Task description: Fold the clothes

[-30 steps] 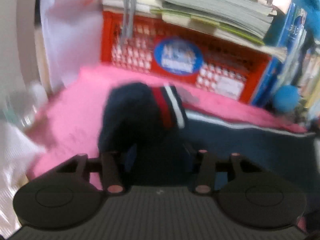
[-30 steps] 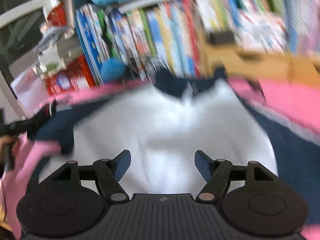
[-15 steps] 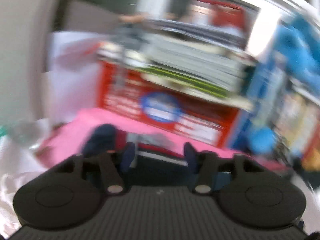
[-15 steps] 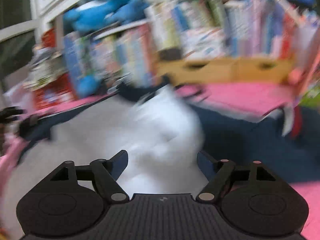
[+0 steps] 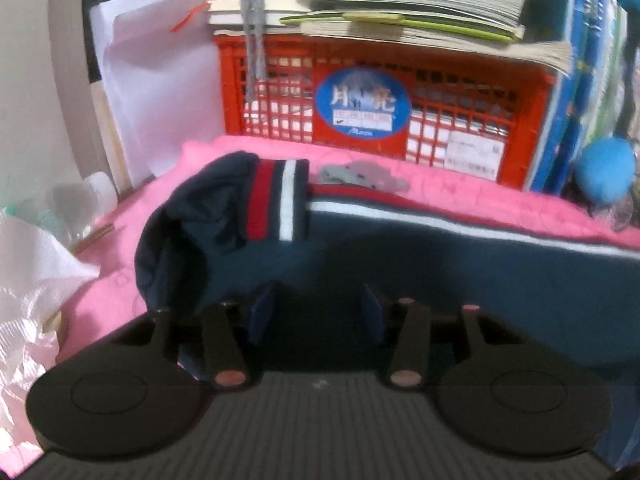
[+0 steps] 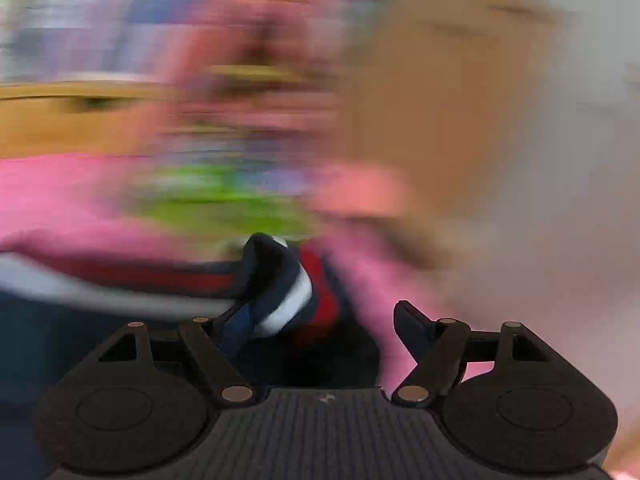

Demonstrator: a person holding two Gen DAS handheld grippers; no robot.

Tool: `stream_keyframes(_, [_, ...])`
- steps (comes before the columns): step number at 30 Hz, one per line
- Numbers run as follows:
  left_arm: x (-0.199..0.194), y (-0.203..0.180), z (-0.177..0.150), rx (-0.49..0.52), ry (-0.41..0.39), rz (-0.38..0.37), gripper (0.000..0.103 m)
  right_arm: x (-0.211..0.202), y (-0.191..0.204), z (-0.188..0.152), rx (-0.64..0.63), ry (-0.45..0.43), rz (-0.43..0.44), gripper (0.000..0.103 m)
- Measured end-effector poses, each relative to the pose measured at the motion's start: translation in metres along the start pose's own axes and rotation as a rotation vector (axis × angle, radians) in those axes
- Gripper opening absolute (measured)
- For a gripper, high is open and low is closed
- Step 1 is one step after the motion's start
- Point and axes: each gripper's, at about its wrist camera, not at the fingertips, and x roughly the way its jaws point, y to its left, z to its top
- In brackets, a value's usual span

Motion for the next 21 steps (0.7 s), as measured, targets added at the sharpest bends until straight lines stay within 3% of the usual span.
stream_keyframes(1, [-0.001, 0.0, -0.001, 0.005, 0.0, 0.003, 0.048, 0.004, -0.012, 0.001, 0.032, -0.011, -0.081, 0.077])
stream_keyframes(4, [-0.004, -0.002, 0.0, 0.006, 0.007, 0.016, 0.049, -0.005, -0.036, -0.001, 0.106, -0.014, -0.056, 0.078])
stream_keyframes(7, [-0.018, -0.003, -0.001, -0.011, -0.009, 0.005, 0.048, -0.04, -0.038, -0.011, 0.144, -0.025, 0.163, 0.081])
stream_keyframes(10, [-0.047, -0.009, -0.007, 0.034, -0.052, -0.066, 0.048, -0.091, -0.029, -0.025, 0.152, -0.039, 0.434, 0.085])
stream_keyframes(12, [-0.073, -0.017, -0.012, 0.095, -0.084, -0.13, 0.048, -0.131, -0.017, -0.04, 0.089, -0.049, 0.611, 0.086])
stream_keyframes(18, [-0.171, -0.036, -0.052, 0.299, -0.166, -0.416, 0.055, -0.262, 0.009, -0.092, -0.224, -0.148, 0.973, 0.086])
stream_keyframes(21, [-0.215, -0.039, -0.086, 0.4, -0.171, -0.583, 0.058, -0.32, 0.007, -0.119, -0.401, -0.197, 1.106, 0.093])
